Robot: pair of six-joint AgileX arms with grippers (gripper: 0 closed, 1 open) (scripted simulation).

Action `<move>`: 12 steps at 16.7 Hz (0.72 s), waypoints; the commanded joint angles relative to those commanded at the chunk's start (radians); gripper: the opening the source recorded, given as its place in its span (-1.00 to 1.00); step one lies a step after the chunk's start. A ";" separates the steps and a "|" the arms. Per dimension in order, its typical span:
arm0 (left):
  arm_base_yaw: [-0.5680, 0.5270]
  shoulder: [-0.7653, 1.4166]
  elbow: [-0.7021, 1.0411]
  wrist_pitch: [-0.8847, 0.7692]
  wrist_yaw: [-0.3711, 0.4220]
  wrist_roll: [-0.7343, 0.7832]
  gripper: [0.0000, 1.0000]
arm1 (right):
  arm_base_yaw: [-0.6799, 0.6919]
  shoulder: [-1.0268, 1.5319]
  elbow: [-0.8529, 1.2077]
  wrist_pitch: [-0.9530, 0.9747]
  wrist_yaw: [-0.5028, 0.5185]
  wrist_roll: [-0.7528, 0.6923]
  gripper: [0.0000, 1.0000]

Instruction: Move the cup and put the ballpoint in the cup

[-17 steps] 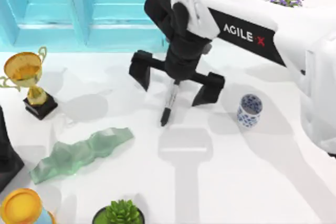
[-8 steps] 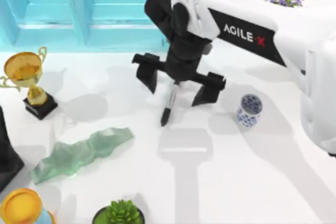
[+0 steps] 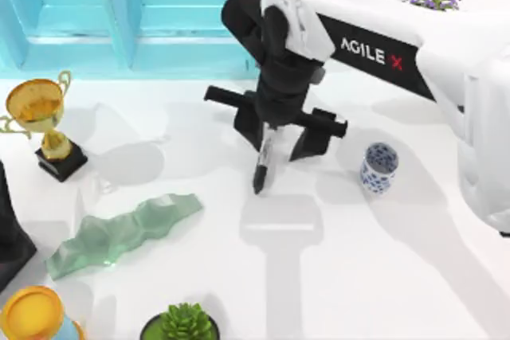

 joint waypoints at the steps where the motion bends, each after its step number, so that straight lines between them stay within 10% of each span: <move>1: 0.000 0.000 0.000 0.000 0.000 0.000 1.00 | 0.000 0.000 0.000 0.000 0.000 0.000 -1.00; 12: 0.000 0.000 0.000 0.000 0.000 0.000 1.00 | 0.013 -0.155 -0.090 -0.074 0.044 -0.004 -1.00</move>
